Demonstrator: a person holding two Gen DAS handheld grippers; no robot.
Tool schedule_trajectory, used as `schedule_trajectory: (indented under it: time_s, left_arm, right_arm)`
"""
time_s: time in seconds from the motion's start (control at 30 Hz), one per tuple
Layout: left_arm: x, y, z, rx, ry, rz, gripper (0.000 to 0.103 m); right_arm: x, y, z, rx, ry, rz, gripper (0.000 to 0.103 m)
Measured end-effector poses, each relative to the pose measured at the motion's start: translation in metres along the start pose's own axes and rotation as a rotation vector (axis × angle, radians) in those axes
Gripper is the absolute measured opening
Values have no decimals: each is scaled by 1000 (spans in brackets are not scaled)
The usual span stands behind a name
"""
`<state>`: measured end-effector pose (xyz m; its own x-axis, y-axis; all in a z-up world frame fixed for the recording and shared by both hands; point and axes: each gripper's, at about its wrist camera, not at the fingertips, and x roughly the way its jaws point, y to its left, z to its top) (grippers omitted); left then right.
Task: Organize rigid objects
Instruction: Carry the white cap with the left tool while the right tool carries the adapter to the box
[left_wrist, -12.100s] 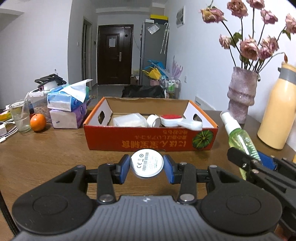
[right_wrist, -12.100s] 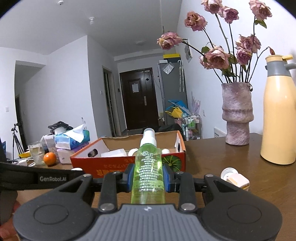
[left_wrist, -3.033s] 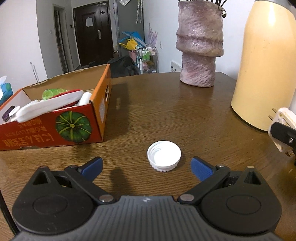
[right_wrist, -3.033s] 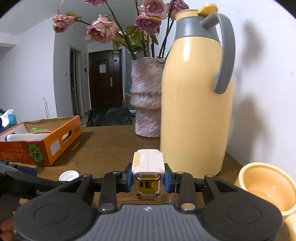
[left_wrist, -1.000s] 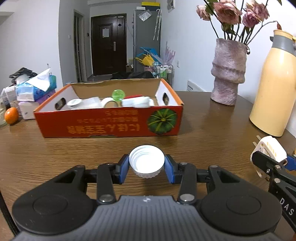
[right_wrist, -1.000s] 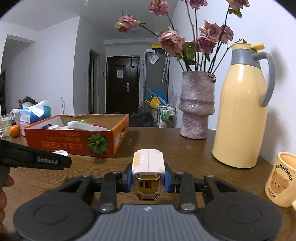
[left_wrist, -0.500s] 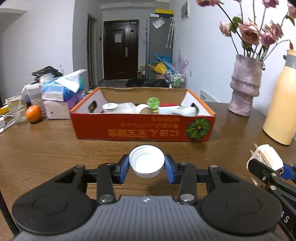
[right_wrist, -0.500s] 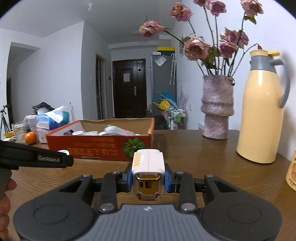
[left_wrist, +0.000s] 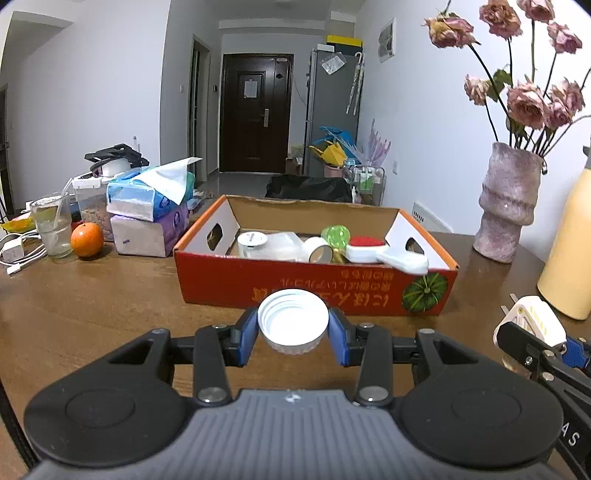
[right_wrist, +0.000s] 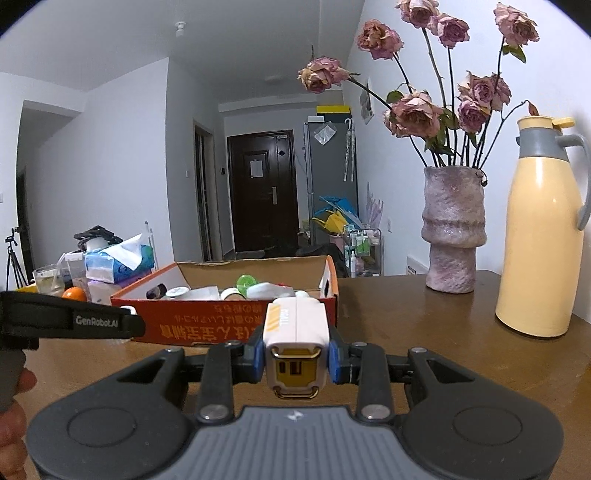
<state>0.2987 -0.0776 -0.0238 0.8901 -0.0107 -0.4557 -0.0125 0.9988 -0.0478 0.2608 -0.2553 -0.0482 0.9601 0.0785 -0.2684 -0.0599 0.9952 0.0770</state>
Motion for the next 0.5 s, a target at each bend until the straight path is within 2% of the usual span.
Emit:
schedule_trajectory:
  time_s: [0.5]
  left_arm:
    - [24,3,29,-34,-36,-14,42]
  right_arm:
    - [34,10,32,1,-50,19,31]
